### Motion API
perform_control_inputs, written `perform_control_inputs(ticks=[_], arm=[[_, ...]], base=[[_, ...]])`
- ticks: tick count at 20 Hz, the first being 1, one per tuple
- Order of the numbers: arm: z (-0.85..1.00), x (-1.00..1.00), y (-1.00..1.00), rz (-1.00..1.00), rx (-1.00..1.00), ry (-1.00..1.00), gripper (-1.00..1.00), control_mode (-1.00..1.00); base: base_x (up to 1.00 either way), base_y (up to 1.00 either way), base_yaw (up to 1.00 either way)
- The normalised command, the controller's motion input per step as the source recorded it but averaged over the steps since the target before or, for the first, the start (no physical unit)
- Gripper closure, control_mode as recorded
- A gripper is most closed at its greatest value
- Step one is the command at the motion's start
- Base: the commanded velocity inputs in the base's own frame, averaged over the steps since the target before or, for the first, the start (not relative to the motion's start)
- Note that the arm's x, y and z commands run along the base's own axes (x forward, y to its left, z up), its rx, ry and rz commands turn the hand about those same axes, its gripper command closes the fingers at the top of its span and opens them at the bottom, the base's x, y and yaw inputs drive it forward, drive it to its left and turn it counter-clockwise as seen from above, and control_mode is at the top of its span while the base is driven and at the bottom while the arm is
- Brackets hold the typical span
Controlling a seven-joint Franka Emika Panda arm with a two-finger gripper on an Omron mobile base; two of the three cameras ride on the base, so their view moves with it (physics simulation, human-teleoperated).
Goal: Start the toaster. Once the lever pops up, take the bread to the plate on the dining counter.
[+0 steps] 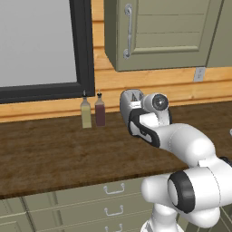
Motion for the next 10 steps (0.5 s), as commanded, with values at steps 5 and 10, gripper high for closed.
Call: perform_control_inputs(ticks=[5,10], arm=[[0.0,0.0,0.0,0.0,0.0,0.0,-1.0,-1.0],[0.0,0.0,0.0,0.0,0.0,0.0,-1.0,-1.0]], base=[[0.0,0.0,0.0],[0.0,0.0,0.0]])
